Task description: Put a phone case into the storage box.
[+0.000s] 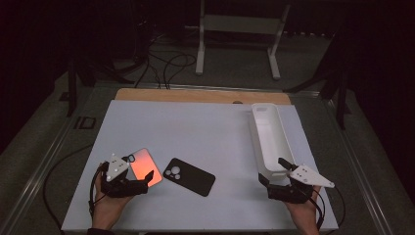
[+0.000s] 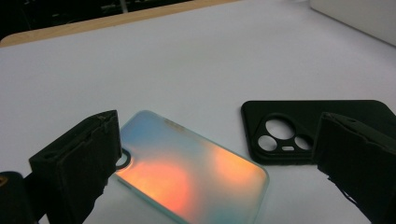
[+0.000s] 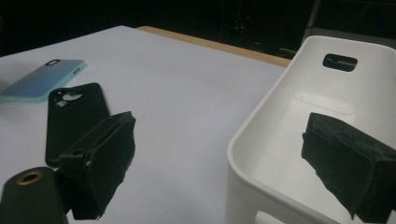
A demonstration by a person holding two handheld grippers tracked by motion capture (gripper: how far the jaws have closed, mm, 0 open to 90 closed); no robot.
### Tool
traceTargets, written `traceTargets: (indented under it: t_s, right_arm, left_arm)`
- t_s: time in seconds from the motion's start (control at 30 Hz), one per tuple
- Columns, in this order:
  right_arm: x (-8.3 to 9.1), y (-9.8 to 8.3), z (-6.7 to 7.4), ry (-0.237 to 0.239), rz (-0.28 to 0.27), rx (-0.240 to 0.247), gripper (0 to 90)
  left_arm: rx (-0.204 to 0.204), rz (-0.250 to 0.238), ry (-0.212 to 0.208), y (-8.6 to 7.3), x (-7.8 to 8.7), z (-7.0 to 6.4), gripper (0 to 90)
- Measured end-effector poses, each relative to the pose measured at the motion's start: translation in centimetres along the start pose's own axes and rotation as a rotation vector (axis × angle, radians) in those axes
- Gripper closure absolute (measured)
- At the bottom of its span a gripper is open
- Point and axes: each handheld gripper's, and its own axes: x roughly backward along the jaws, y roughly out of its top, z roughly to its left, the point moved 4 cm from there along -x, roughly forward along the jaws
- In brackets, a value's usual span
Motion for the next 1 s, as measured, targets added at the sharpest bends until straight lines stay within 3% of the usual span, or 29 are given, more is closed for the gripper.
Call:
traceTargets:
  t_s: [0.3, 0.4, 0.53, 0.8, 0.97, 1.0]
  right_arm:
    - [-0.1, -0.1, -0.1, -0.009, 0.009, 0.003, 9.4]
    - [-0.2, -0.1, -0.2, -0.011, 0.009, -0.004, 9.5]
    - [-0.2, -0.1, -0.2, -0.011, 0.008, -0.003, 9.4]
    - [-0.1, 0.0, -0.3, -0.008, 0.001, -0.013, 9.4]
    - [-0.1, 0.0, -0.2, -0.012, 0.003, -0.008, 9.5]
    - [-0.1, 0.0, -0.2, -0.013, 0.003, -0.006, 9.4]
  left_arm:
    - [-0.019, 0.03, -0.013, 0.2, -1.6, -0.5, 3.4]
    - [-0.018, 0.028, -0.017, 0.4, -2.0, -0.6, 8.2]
    - [-0.024, 0.036, -0.038, 0.6, -2.5, -0.9, 21.5]
    - [-0.004, 0.057, -0.143, 0.9, -3.8, -1.4, 61.2]
    - [-0.014, 0.078, -0.134, 1.0, -4.5, -1.7, 83.5]
    - [-0.007, 0.09, -0.123, 1.0, -5.0, -1.8, 83.5]
